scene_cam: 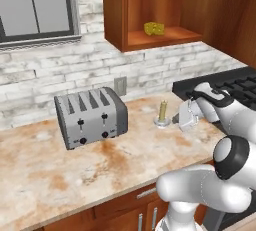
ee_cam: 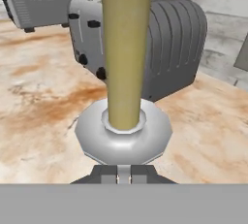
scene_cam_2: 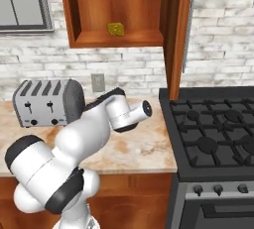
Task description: Pick the candle and candle from the dining table and place them in the open cabinet. Close the cabinet after placing the objects.
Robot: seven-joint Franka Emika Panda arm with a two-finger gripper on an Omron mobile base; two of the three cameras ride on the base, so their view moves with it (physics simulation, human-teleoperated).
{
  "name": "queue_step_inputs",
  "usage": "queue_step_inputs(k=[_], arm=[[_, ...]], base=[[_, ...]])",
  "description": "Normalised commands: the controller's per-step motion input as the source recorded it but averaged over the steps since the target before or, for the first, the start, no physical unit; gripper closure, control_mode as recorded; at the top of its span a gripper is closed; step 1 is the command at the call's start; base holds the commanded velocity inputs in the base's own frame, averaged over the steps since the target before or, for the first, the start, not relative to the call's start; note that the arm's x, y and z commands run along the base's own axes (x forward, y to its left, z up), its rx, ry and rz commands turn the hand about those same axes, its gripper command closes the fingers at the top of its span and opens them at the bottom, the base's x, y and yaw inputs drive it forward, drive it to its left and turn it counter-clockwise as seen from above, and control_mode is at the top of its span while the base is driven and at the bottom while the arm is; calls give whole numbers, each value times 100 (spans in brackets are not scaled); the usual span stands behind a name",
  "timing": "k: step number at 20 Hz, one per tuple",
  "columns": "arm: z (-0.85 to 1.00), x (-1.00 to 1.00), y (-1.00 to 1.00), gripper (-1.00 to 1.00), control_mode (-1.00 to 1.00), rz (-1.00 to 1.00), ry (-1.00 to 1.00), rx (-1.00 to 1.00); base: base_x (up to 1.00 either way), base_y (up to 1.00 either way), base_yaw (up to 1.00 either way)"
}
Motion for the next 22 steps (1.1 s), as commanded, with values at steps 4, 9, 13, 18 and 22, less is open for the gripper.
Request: queue_step_inputs(k=[4,9,13,18,22], arm=[[42,0,7,100,-100,-12,0,-9],[42,0,2,100,-100,-11,0,-8],[45,0,9,100,-100,-10,0,-3],[40,0,5,100,-100,-9,0,0],[36,-2,3,100,-100,-7,-3,0]], base=[[0,0,0],[0,0,0],[0,0,0],[0,0,0],[0,0,0]])
